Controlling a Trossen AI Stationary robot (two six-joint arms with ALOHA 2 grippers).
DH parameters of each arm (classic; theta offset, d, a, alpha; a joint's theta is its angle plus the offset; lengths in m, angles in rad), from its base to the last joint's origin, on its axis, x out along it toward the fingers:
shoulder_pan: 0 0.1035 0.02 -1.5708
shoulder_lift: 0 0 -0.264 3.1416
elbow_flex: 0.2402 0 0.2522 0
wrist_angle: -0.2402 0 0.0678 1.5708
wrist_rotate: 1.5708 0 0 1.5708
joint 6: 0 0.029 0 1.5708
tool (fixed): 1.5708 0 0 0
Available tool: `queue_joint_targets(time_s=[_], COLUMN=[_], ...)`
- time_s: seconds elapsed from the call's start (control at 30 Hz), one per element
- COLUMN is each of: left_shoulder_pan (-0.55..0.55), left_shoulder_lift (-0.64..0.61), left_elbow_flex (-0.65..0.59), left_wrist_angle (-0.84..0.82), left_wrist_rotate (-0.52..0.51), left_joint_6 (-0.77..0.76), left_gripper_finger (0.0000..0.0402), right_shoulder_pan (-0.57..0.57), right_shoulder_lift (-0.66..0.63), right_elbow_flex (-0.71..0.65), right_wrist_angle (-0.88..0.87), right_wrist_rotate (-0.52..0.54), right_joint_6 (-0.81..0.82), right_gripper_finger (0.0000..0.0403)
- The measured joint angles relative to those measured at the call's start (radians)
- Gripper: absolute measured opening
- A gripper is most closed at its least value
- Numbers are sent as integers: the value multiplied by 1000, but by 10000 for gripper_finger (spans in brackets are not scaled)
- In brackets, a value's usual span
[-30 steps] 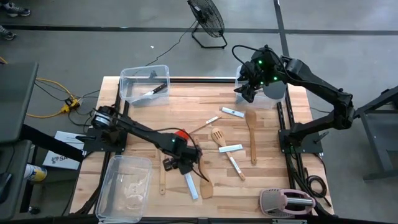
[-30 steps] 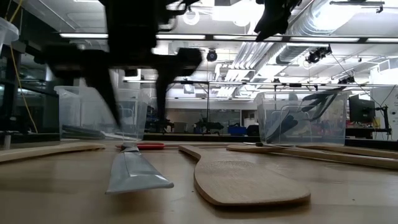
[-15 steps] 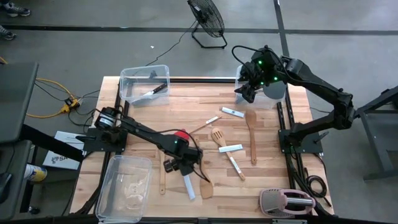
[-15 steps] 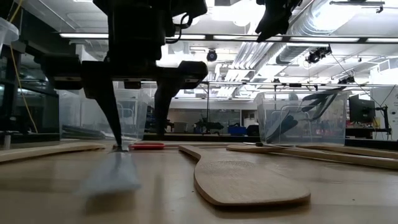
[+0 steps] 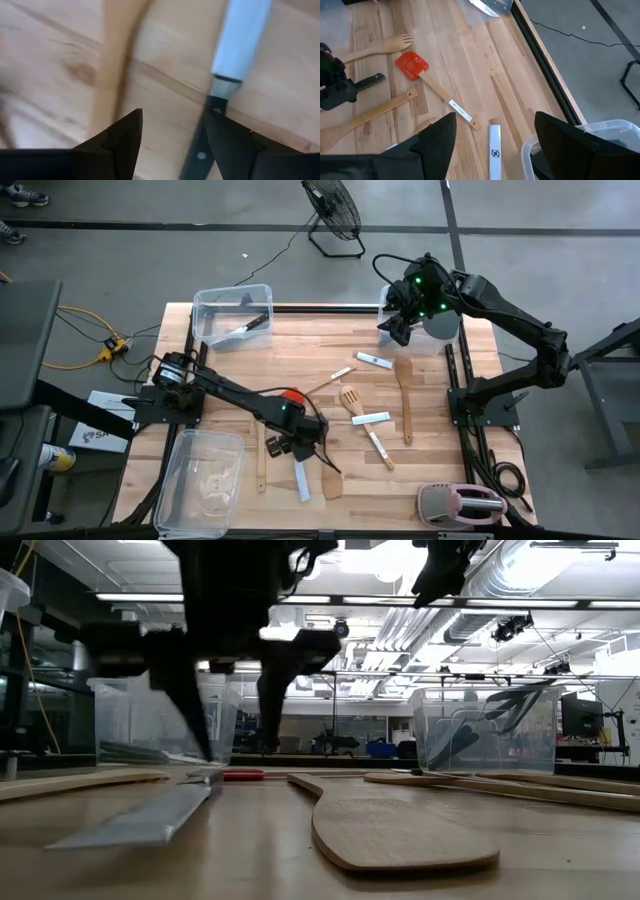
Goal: Pick & Place Kitchen Items
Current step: Put the black kitchen knife into the top left transparent bin
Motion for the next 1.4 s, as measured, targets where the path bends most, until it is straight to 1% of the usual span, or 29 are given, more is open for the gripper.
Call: queue_joint_targets(time_s=[0.1,0.2,0.33,0.47,0.63,0.8,1.2,1.3,1.4], left_shoulder_pan=[0,-6,-20,-19,-18,-18,-18,-18,-18], left_shoulder_lift=[0,0,0,0,0,3,97,105,106], left_elbow_flex=[38,55,53,22,20,20,23,25,25], left_wrist_angle=[-37,-76,-169,-142,-119,-97,-97,-108,-121], left_wrist_rotate=[0,23,51,40,21,26,15,28,47], left_joint_6=[-13,-13,34,71,74,74,70,69,66], left_gripper_finger=[209,209,209,209,209,209,209,201,177], right_shoulder_pan=[0,0,0,0,0,0,0,0,0], right_shoulder_lift=[0,0,0,0,0,0,0,0,0], right_elbow_flex=[0,0,0,0,0,0,0,0,0], right_wrist_angle=[-1,-1,-2,-2,-2,-2,-11,-20,-24], right_wrist_rotate=[0,0,0,0,0,-4,-5,-5,-5], right_joint_6=[0,0,0,0,0,0,-3,-4,-5], right_gripper_finger=[261,261,261,261,261,261,261,261,261])
